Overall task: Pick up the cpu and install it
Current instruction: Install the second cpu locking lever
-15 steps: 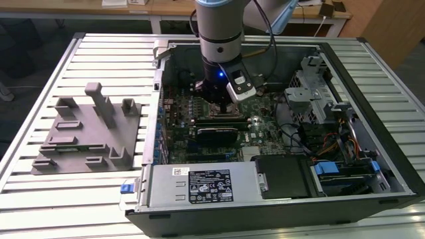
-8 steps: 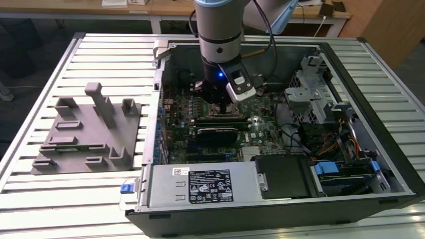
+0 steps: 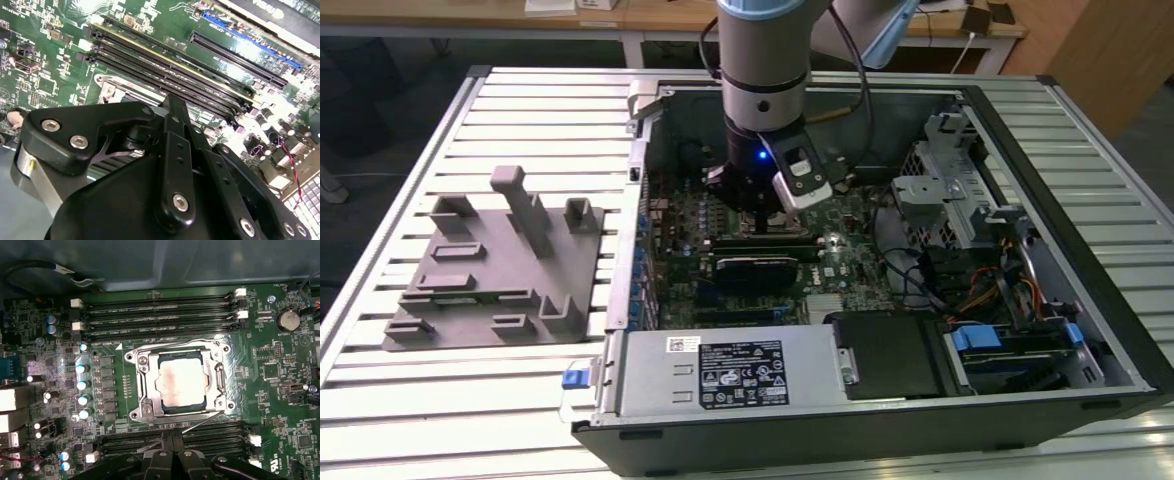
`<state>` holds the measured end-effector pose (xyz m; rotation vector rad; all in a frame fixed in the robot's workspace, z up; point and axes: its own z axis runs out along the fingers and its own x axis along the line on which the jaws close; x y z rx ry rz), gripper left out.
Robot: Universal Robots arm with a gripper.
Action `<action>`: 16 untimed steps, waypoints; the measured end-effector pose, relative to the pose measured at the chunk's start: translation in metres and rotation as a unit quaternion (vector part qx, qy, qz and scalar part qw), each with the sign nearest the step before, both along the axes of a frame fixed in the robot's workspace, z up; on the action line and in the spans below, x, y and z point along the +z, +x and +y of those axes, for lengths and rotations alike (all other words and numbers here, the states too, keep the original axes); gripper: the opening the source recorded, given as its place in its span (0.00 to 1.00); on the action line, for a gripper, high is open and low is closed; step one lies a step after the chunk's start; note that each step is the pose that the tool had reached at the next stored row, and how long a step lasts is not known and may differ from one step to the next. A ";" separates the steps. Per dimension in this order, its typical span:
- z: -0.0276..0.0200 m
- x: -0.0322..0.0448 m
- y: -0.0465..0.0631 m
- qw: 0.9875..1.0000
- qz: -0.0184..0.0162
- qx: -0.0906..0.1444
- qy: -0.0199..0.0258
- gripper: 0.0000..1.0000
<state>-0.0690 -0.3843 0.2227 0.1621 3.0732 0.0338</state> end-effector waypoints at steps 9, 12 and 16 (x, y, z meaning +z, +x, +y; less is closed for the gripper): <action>0.0000 -0.0011 0.000 1.000 0.000 0.016 0.006 0.11; -0.0001 -0.0017 0.000 1.000 0.000 0.024 0.011 0.11; -0.0009 -0.0024 0.000 0.999 0.000 0.032 0.016 0.11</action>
